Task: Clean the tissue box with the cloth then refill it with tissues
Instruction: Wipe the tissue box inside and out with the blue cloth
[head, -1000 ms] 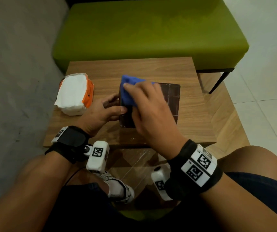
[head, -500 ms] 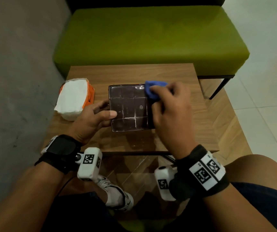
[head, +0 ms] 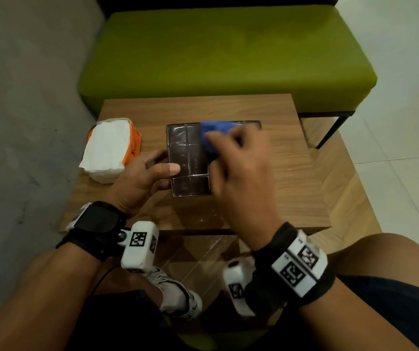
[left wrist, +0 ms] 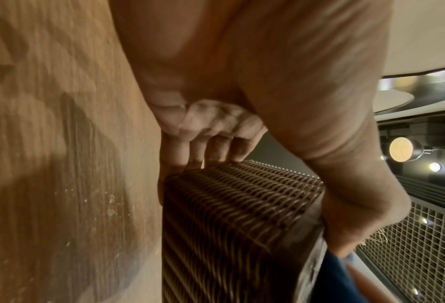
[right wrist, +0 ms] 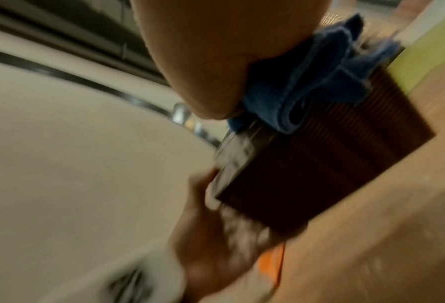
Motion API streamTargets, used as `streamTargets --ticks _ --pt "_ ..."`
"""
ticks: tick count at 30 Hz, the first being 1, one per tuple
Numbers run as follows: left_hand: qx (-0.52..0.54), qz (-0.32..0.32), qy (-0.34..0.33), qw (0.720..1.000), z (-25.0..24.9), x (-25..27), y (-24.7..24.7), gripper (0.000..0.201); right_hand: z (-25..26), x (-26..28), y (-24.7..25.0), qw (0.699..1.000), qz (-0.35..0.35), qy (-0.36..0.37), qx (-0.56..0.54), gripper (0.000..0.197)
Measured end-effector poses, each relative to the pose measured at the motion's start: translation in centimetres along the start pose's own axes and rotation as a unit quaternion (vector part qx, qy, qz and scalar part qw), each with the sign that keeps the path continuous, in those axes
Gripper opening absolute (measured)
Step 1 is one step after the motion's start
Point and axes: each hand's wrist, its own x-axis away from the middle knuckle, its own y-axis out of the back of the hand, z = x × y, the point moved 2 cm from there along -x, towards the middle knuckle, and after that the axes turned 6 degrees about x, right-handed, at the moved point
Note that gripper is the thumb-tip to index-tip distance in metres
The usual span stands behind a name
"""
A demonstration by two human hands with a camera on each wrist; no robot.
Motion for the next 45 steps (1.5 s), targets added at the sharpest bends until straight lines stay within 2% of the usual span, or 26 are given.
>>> streamTargets --ticks 2,3,4,7,8,9,12,13,14,15,17,18,19,22,24,26,28,30,31,34,35,37,39,41,45 --pt "-0.002 0.013 0.004 1.0 0.0 0.0 0.0 0.07 1.1 1.1 -0.1 0.994 0.061 0.085 0.008 0.03" --pt "-0.005 0.017 0.003 1.0 -0.2 0.1 -0.1 0.071 0.6 1.0 0.0 0.993 0.067 0.095 0.013 0.03" --pt "-0.008 0.017 0.0 1.0 -0.1 0.2 0.1 0.072 -0.4 0.7 0.1 0.996 0.049 0.076 0.017 0.029" --pt "-0.006 0.009 -0.009 1.0 0.0 0.3 0.1 0.072 -2.8 -0.4 0.7 0.996 -0.059 -0.07 0.0 0.029" --pt "-0.003 0.009 -0.01 1.0 0.0 0.3 0.1 0.071 -2.5 -0.5 0.8 0.994 -0.067 -0.082 -0.004 0.029" --pt "0.001 0.007 -0.01 1.0 -0.1 0.2 -0.1 0.07 -1.5 -0.4 0.6 0.997 -0.05 -0.059 -0.004 0.03" --pt "-0.014 0.018 -0.014 1.0 -0.3 0.0 -0.1 0.067 1.3 0.8 0.1 0.994 0.056 0.089 -0.003 0.031" --pt "-0.021 0.02 -0.014 0.999 -0.4 0.1 -0.1 0.067 1.0 0.7 0.4 0.991 0.076 0.112 0.0 0.031" --pt "-0.027 0.017 -0.017 0.999 -0.4 0.2 0.0 0.068 0.1 0.4 0.5 0.992 0.072 0.106 0.003 0.03" --pt "-0.028 0.011 -0.019 0.999 -0.4 0.3 0.1 0.069 -1.1 0.0 0.6 0.997 0.045 0.068 0.003 0.029" --pt "-0.032 0.002 -0.025 0.999 -0.4 0.5 0.2 0.069 -3.1 -0.8 1.0 0.998 -0.034 -0.053 -0.01 0.03" --pt "-0.036 0.003 -0.026 0.999 -0.4 0.4 0.1 0.068 -3.1 -1.0 1.1 0.995 -0.051 -0.088 -0.014 0.03" --pt "-0.039 0.006 -0.024 0.999 -0.5 0.4 -0.2 0.066 -2.2 -0.9 0.9 0.995 -0.046 -0.084 -0.008 0.03" --pt "-0.073 0.015 -0.026 0.997 -0.7 0.0 -0.7 0.054 2.1 0.5 -0.1 0.996 0.054 0.06 -0.024 0.031" --pt "-0.083 0.014 -0.033 0.996 -0.8 0.1 -0.6 0.053 2.3 0.9 0.2 0.987 0.107 0.114 -0.024 0.033" --pt "-0.052 0.002 -0.026 0.998 -0.8 0.4 -0.1 0.062 -0.1 0.3 0.6 0.994 0.079 0.074 0.001 0.03" --pt "-0.024 -0.02 -0.029 0.999 -0.8 0.5 0.1 0.065 -2.9 -0.5 1.2 1.0 -0.002 -0.027 0.009 0.027" --pt "-0.019 -0.026 -0.03 0.999 -0.7 0.5 -0.2 0.068 -3.4 -0.5 1.3 0.996 -0.044 -0.075 -0.005 0.028" --pt "-0.015 -0.029 -0.029 0.999 -0.7 0.4 -0.4 0.068 -2.5 -0.1 1.1 0.998 -0.032 -0.062 -0.004 0.028" --pt "-0.008 -0.028 -0.025 0.999 -0.8 0.4 -0.8 0.064 0.5 2.1 0.5 0.996 0.062 0.061 0.0 0.027" --pt "-0.013 -0.023 -0.022 0.999 -0.8 0.5 -0.8 0.062 0.3 2.3 0.7 0.994 0.081 0.079 0.001 0.027" --pt "-0.025 -0.017 -0.022 0.999 -0.9 0.7 -0.7 0.061 -1.6 1.2 1.1 0.997 0.055 0.044 0.006 0.027" --pt "-0.029 -0.02 -0.025 0.999 -0.8 0.8 -0.4 0.065 -3.6 -0.3 1.6 0.999 -0.02 -0.031 0.003 0.029" --pt "-0.027 -0.026 -0.029 0.999 -0.8 0.7 -0.4 0.065 -3.4 -0.6 1.6 0.997 -0.047 -0.053 -0.006 0.03" --pt "-0.021 -0.037 -0.03 0.999 -0.9 0.4 -0.8 0.067 -0.3 2.3 0.7 0.994 0.074 0.082 0.008 0.027"
